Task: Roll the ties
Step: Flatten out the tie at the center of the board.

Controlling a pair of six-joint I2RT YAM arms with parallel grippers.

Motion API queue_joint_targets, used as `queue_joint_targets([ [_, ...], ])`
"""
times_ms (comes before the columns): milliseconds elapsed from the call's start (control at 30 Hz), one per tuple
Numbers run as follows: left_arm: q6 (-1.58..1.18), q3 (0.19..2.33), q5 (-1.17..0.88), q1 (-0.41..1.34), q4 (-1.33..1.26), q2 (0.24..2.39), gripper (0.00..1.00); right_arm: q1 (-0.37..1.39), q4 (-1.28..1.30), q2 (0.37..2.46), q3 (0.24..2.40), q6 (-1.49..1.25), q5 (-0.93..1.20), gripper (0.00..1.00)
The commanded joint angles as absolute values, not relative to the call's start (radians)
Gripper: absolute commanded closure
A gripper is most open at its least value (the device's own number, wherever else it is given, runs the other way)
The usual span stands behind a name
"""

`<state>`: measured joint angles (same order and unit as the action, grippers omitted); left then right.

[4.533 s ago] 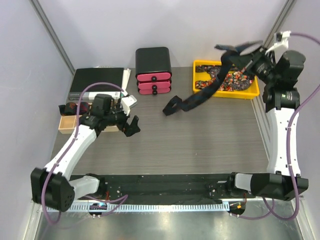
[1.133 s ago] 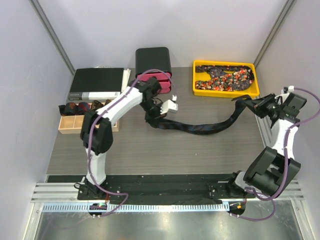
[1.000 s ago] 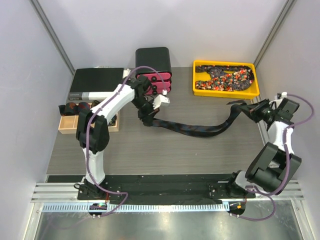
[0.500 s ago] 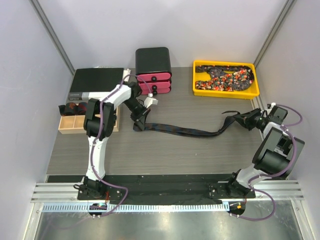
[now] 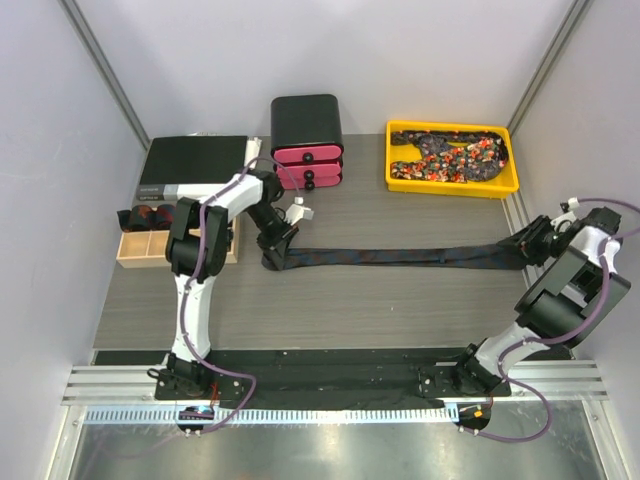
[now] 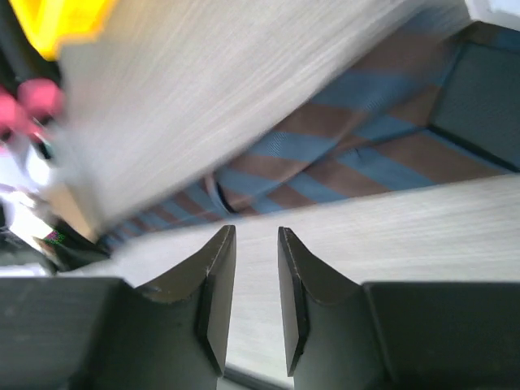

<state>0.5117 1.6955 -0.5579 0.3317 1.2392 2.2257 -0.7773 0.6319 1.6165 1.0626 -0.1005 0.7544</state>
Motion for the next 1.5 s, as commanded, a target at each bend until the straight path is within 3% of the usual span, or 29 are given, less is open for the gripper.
queue_joint_targets([
  [0,0.531,1.701,-0.528,0.33,1.281,2.131,0.83,-0.807,0.995,1.669,1.221,0.265,0.681,0.65],
  [167,0.54,1.755,-0.544,0.299,1.296,2.103,0.61,-0.775,1.009,1.713,1.327,0.417,0.672,0.6],
  [300,0.655,1.711,-0.61,0.296,1.275,2.019,0.44,-0.717,0.936,1.747,1.313,0.451,0.559,0.62],
  [367,0.699,1.657,-0.583,0.31,1.194,1.948,0.41,-0.693,0.901,1.761,1.304,0.428,0.514,0.64],
  [567,0.79,1.48,-0.408,0.4,0.973,1.836,0.37,-0.676,0.764,1.839,1.304,0.348,0.4,0.84],
  [700,0.837,1.407,-0.322,0.481,0.907,1.83,0.37,-0.66,0.73,1.876,1.292,0.344,0.351,0.89],
  [900,0.842,1.474,-0.232,0.514,0.929,1.945,0.47,-0.634,0.686,1.904,1.259,0.354,0.301,0.93],
  [1033,0.874,1.537,-0.192,0.506,1.003,2.002,0.75,-0.618,0.672,1.927,1.258,0.365,0.272,0.93],
  [1133,0.891,1.551,-0.192,0.499,1.034,2.005,0.83,-0.612,0.65,1.945,1.266,0.37,0.232,0.94],
  [1333,0.923,1.61,-0.222,0.465,1.121,2.025,0.94,-0.597,0.617,1.991,1.284,0.37,0.183,0.94],
  [1467,0.928,1.667,-0.282,0.434,1.18,2.037,0.94,-0.591,0.603,2.0,1.284,0.374,0.163,0.94],
])
